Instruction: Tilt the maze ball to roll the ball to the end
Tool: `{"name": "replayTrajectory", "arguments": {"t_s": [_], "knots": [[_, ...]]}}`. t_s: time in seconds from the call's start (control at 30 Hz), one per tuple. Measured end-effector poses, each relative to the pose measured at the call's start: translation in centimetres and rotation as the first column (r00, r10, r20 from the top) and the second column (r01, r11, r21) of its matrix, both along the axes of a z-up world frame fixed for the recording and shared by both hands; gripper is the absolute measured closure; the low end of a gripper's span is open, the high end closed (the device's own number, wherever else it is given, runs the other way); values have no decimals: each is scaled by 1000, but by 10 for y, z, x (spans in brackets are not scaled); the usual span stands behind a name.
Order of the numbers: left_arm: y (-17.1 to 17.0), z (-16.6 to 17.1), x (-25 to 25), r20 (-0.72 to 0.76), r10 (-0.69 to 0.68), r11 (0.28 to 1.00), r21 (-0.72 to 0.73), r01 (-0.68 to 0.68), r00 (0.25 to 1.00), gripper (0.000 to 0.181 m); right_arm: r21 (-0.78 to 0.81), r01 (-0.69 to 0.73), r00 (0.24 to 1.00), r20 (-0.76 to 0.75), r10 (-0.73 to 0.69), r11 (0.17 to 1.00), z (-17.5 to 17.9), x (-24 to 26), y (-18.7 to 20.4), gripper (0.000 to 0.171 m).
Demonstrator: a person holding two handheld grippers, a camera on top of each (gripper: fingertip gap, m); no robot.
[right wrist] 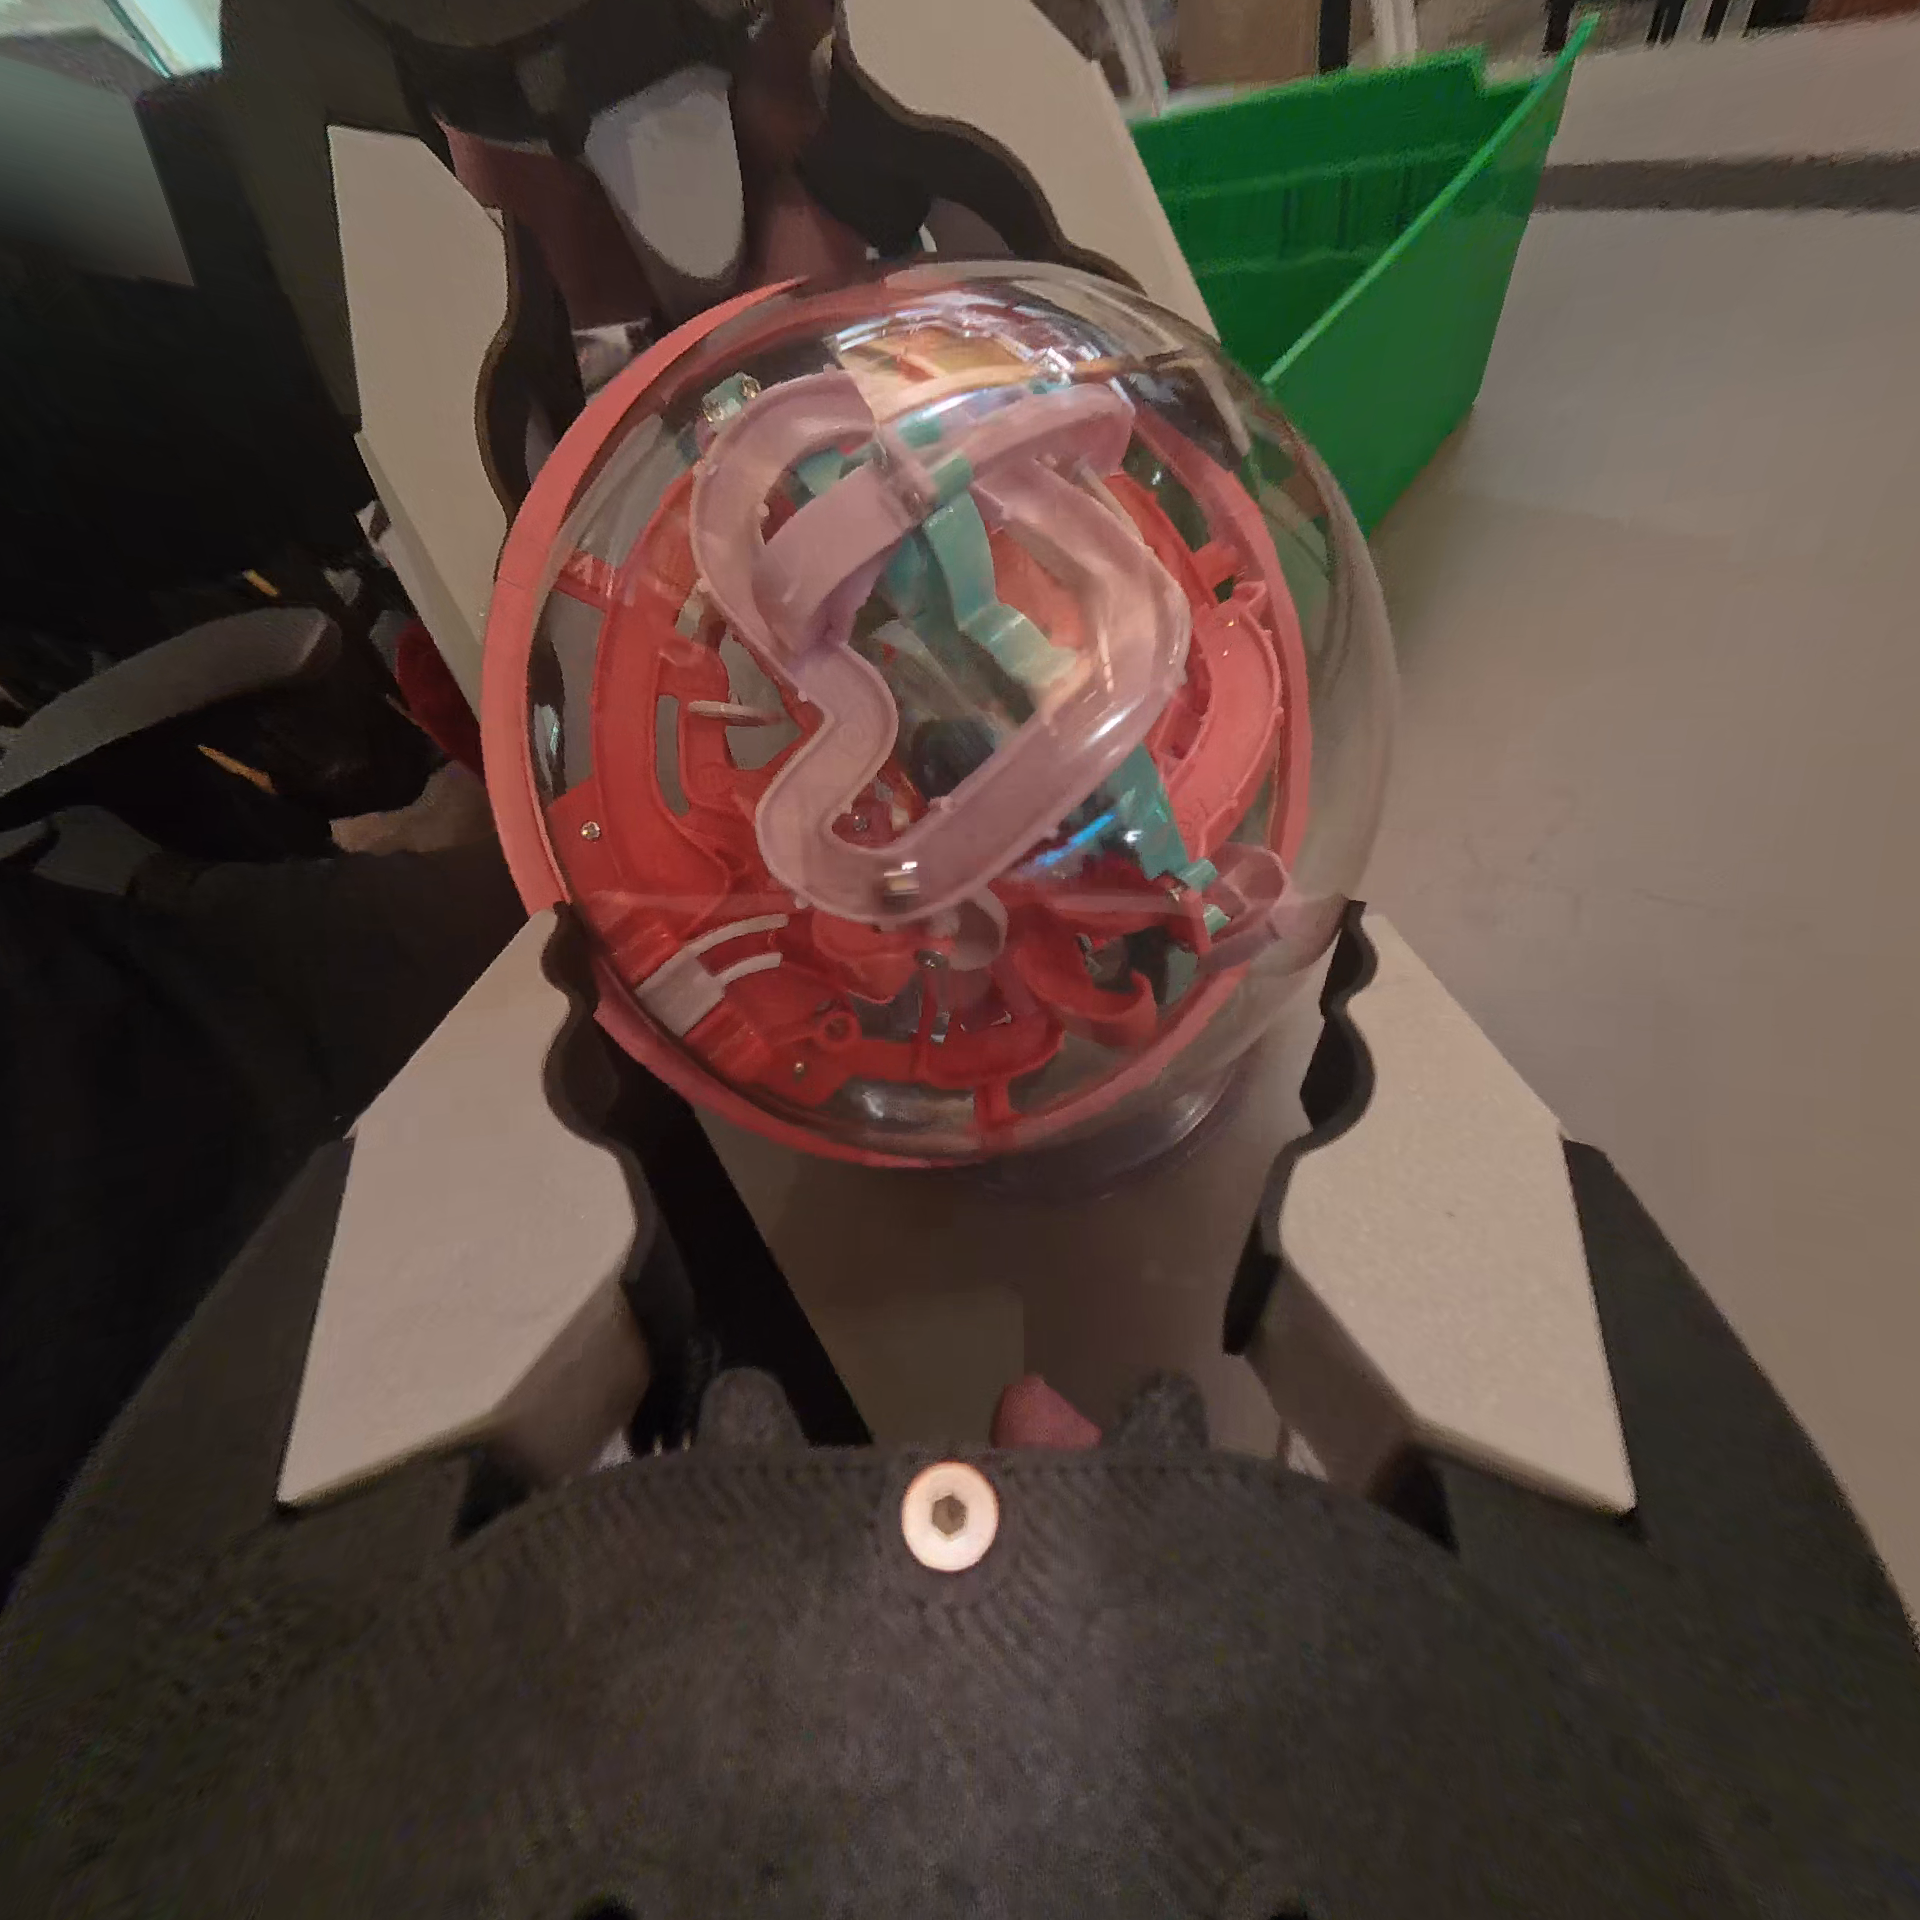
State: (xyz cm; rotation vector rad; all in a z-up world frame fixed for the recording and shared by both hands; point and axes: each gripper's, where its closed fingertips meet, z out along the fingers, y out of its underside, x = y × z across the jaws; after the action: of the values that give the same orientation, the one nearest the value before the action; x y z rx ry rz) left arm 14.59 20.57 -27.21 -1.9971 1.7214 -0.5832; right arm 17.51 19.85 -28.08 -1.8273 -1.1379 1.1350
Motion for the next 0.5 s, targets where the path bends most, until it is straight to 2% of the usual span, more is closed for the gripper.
{"name": "replayTrajectory", "arguments": {"t_s": [0.13, 0.2, 0.5], "knots": [[-3, -1, 7, 184, 55, 997, -71, -42, 981, 30, -69, -27, 997, 73, 32, 997, 1, 5, -3, 35], [-4, -2, 8, 229, 74, 993, -110, -50, 971, 30, -87, -26, 995, 90, 34, 996, 3, 5, -3, 35], [-4, -1, 7, 244, 76, 993, -107, -52, 967, 30, -91, -29, 994, 103, 39, 995, 3, 4, -3, 35]]}}
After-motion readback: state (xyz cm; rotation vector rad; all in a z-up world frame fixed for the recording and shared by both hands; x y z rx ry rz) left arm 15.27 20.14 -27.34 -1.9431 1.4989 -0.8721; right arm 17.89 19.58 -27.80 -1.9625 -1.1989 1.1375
